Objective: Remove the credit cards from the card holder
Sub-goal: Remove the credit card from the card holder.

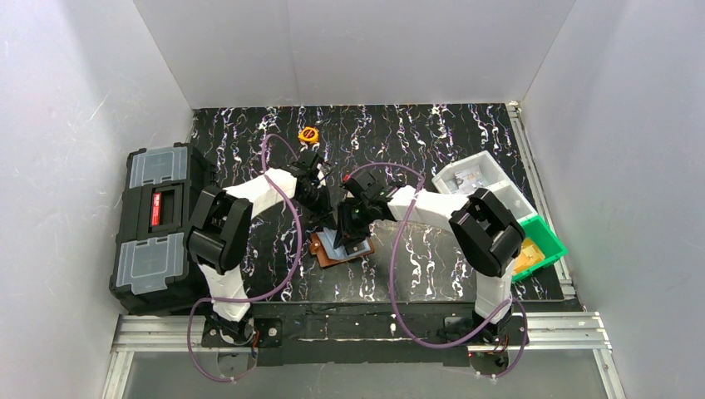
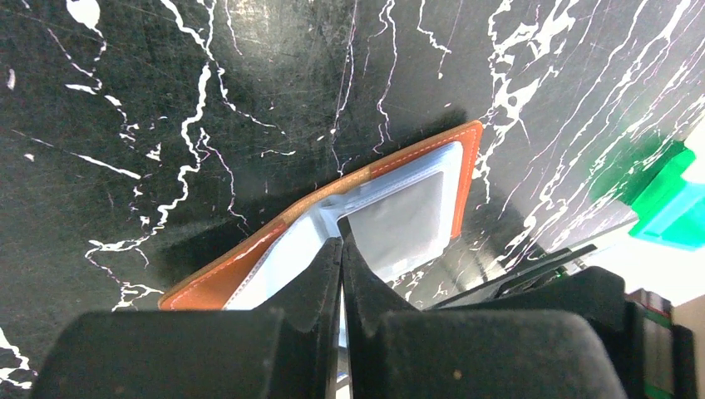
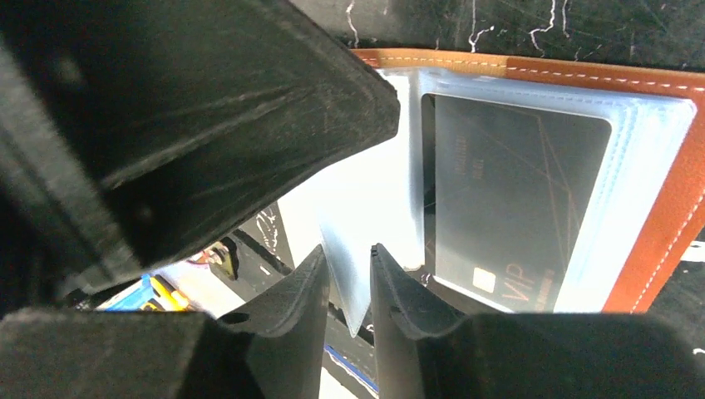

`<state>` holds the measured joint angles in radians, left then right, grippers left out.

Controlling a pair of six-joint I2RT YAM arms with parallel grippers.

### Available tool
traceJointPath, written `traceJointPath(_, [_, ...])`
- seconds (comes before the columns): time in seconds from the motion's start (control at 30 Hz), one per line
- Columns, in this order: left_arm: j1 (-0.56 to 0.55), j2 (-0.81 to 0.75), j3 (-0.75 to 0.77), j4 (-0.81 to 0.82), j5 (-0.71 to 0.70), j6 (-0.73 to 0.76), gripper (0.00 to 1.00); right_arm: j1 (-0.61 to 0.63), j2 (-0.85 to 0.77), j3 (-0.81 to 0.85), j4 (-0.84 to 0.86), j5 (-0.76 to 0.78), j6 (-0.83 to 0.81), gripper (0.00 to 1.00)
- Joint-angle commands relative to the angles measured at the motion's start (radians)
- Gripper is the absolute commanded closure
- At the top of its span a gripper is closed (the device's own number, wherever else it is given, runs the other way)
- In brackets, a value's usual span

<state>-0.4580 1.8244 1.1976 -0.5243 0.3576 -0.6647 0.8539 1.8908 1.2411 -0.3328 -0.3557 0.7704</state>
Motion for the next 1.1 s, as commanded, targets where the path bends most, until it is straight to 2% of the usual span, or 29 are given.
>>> traceJointPath(0.0, [0.016, -0.018, -0.010, -0.040, 0.026, 0.040, 1.00, 0.006, -0.076, -0.006, 0.006, 0.016, -0.014, 0.66])
traceJointPath(0.23, [0.024, -0.031, -0.009, -0.073, 0.033, 0.081, 1.00, 0.005, -0.124, -0.014, -0.037, 0.072, -0.037, 0.51])
traceJointPath(0.4, [0.024, -0.057, -0.023, -0.078, 0.048, 0.081, 1.00, -0.003, -0.118, -0.003, -0.087, 0.124, -0.054, 0.49])
traceJointPath(0.43, [0.024, -0.061, -0.027, -0.074, 0.057, 0.077, 0.99, -0.005, -0.111, 0.000, -0.099, 0.137, -0.060, 0.49])
traceJointPath(0.5, [0.023, -0.076, -0.043, -0.043, 0.090, 0.051, 0.92, -0.013, -0.099, 0.006, -0.126, 0.167, -0.069, 0.49])
traceJointPath(0.53, [0.022, -0.084, -0.054, -0.027, 0.109, 0.035, 0.86, -0.018, -0.095, 0.008, -0.136, 0.177, -0.074, 0.50])
traceJointPath(0.63, [0.019, -0.114, -0.093, 0.033, 0.134, -0.024, 0.78, -0.035, -0.084, 0.006, -0.147, 0.190, -0.083, 0.56])
traceJointPath(0.83, [0.004, -0.120, -0.154, 0.155, 0.187, -0.130, 0.77, -0.048, -0.054, 0.015, -0.163, 0.227, -0.104, 0.61])
traceJointPath(1.07, [-0.011, -0.094, -0.193, 0.213, 0.179, -0.163, 0.78, -0.058, -0.041, 0.004, -0.165, 0.244, -0.112, 0.62])
